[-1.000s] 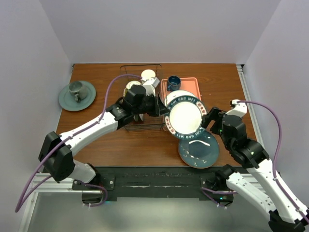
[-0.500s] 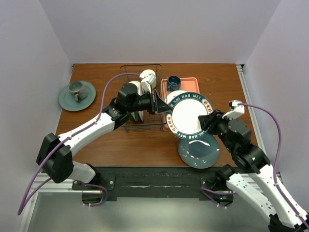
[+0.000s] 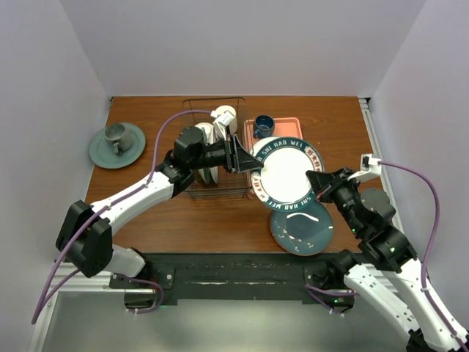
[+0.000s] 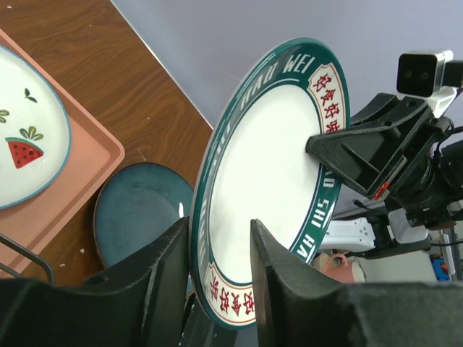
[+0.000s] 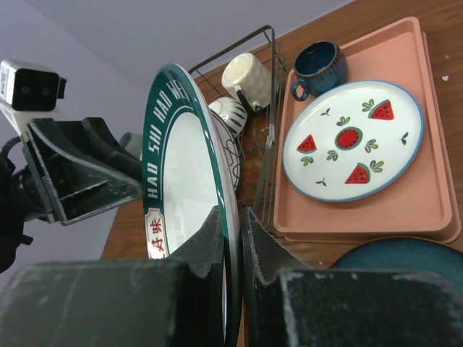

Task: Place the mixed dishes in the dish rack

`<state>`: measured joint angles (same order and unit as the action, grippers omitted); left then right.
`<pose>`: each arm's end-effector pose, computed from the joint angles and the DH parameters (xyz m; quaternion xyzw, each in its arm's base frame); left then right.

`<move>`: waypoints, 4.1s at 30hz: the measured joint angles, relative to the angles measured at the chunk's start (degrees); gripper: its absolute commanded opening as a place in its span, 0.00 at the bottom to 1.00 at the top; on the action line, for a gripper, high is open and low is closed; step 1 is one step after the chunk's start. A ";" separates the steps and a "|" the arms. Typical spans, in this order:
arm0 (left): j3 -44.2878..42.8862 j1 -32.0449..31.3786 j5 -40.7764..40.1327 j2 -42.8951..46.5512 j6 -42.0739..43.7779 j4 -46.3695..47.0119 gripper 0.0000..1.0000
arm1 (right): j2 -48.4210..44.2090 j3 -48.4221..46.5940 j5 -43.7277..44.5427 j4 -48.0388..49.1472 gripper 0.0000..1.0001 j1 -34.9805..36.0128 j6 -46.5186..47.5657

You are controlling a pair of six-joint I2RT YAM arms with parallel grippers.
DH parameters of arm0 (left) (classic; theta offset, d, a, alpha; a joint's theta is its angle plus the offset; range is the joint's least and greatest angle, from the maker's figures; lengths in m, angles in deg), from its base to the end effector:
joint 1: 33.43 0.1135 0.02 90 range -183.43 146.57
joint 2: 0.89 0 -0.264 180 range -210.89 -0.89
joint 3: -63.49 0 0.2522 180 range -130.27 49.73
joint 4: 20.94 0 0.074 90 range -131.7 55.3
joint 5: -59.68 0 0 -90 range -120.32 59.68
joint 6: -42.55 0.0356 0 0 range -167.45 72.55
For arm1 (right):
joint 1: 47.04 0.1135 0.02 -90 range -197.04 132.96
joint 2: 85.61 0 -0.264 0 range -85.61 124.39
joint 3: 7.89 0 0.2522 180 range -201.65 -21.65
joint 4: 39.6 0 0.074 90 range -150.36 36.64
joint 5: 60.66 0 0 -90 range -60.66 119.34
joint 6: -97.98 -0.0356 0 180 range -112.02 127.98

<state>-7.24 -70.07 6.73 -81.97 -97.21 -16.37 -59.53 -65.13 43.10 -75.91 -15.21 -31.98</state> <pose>0.2512 -0.2136 0.3187 0.1313 0.7232 -0.6071 0.3021 0.0952 0.0492 0.3503 0.1326 0.7253 0.3211 0.5944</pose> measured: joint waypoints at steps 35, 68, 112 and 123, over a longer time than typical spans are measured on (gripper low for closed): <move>-5.03 -0.13 -10.19 4.57 14.64 -21.68 0.00 | 6.01 -2.03 0.35 -7.15 0.86 -0.02 0.57; -41.48 -7.17 -81.74 -10.12 17.64 -67.67 0.00 | 13.68 -3.43 10.80 -12.57 0.84 -0.02 0.07; -52.26 -12.24 -96.08 -29.51 11.30 -83.71 0.00 | 16.28 -1.01 10.80 -11.19 0.84 -0.02 -0.55; -51.82 -12.68 -95.60 -30.88 10.73 -83.43 0.30 | 16.28 -0.59 10.80 -10.75 0.84 -0.02 -0.55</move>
<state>-59.07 -82.75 -88.87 -112.85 -86.48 -99.80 -43.24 -65.72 53.90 -86.66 -15.23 -32.53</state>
